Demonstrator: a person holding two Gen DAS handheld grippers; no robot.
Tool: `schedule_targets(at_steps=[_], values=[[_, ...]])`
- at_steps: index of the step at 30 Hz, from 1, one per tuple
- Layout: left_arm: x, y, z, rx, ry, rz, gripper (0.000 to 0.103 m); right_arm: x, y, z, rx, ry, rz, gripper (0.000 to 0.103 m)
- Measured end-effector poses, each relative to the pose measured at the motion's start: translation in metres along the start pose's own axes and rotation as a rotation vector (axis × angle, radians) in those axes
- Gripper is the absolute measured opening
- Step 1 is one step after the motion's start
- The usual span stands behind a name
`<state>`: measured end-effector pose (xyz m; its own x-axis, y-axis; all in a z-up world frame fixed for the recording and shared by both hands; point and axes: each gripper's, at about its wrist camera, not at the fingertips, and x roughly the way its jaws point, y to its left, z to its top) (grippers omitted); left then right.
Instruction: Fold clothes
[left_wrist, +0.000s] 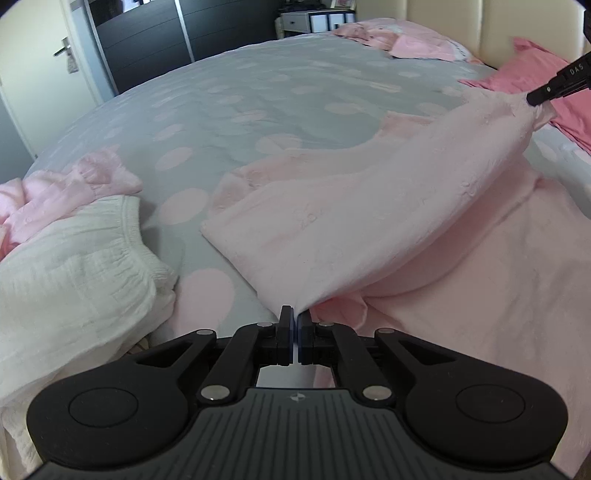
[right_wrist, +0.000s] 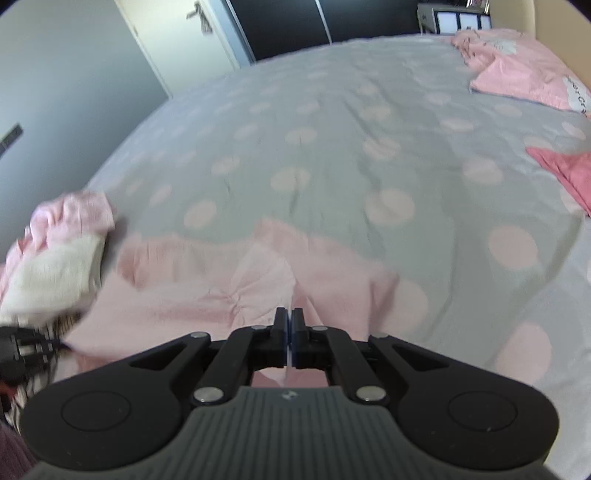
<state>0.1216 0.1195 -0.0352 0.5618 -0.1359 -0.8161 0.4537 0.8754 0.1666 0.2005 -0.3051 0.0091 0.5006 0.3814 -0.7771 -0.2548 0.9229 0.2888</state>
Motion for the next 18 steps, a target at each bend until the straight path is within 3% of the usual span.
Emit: schedule_targets(at_steps=[4, 9, 11, 15, 18], values=[[-0.005, -0.005, -0.003, 0.038, -0.009, -0.011, 0.0, 0.011, 0.002, -0.035, -0.069, 0.12, -0.017, 0.002], [0.004, -0.012, -0.013, 0.104, 0.051, -0.017, 0.0, 0.028, 0.005, -0.062, -0.137, 0.256, -0.077, 0.009], [0.007, -0.012, -0.018, 0.109, 0.082, -0.038, 0.0, 0.027, 0.006, -0.067, -0.16, 0.283, -0.116, 0.022], [0.003, -0.012, -0.025, 0.105, 0.105, -0.066, 0.004, 0.011, 0.006, -0.058, -0.129, 0.19, -0.119, 0.032], [-0.005, -0.004, -0.025, 0.046, 0.106, -0.091, 0.008, -0.003, 0.006, -0.051, -0.101, 0.112, -0.117, 0.042]])
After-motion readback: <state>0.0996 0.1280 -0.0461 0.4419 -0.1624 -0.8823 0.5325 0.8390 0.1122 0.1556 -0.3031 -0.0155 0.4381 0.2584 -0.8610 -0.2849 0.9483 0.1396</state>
